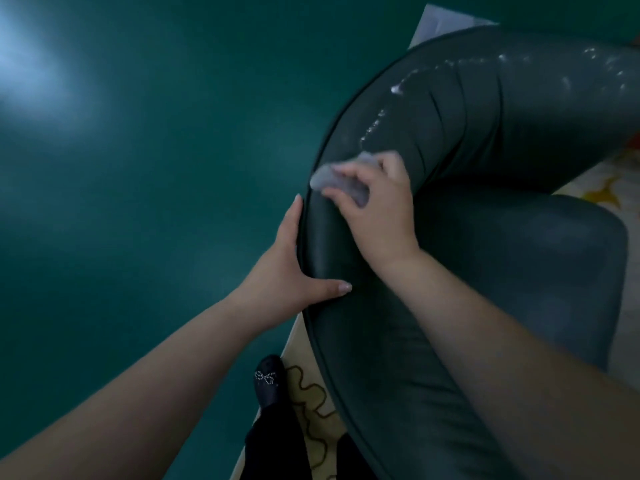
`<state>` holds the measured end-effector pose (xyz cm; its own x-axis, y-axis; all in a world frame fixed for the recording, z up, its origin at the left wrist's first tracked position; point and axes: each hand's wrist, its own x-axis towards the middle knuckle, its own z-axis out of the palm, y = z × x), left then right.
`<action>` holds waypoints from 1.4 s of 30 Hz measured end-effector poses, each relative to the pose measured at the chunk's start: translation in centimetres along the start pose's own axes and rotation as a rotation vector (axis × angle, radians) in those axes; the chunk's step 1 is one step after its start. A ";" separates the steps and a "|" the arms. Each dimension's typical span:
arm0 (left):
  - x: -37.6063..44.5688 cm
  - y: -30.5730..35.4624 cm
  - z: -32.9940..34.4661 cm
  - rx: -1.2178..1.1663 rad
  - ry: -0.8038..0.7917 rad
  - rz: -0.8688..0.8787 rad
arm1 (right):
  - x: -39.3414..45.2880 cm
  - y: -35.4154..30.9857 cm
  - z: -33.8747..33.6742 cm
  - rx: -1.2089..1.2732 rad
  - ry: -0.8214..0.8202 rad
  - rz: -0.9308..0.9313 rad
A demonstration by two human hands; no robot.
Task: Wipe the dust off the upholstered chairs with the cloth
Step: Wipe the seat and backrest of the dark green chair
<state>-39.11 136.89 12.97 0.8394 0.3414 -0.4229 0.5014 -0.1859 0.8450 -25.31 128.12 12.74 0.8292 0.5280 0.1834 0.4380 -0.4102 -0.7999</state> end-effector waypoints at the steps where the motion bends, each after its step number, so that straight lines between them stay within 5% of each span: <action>1: 0.3 0.0 -0.2 0.010 -0.014 0.003 | 1.8 -0.4 0.6 -0.037 0.030 0.015; 5: 1.4 0.1 -0.6 0.028 -0.064 0.009 | 5.2 -0.6 1.5 -0.116 0.119 0.095; 12: 3.3 -0.2 -2.4 0.006 -0.164 0.058 | -1.5 -0.1 0.5 0.027 0.106 0.102; 17: 6.0 0.2 -3.3 -0.045 -0.195 0.137 | 4.9 1.0 0.6 -0.164 0.130 0.024; 22: 10.0 1.8 -4.6 -0.029 -0.237 0.161 | 10.7 4.1 -1.3 -0.095 0.225 0.223; 29: 15.6 4.8 -5.8 0.058 -0.278 0.193 | 2.4 2.6 0.6 0.062 0.238 0.172; 37: 18.5 5.9 -5.6 0.047 -0.355 0.193 | 17.4 5.6 -1.8 -0.188 0.304 0.161; 42: 20.7 7.1 -5.6 0.035 -0.431 0.209 | 10.4 4.4 -0.7 -0.061 0.290 0.197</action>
<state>-19.35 147.77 12.09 0.9298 -0.1186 -0.3484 0.3129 -0.2434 0.9181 -14.49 131.32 11.56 0.9601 0.2049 0.1904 0.2725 -0.5311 -0.8023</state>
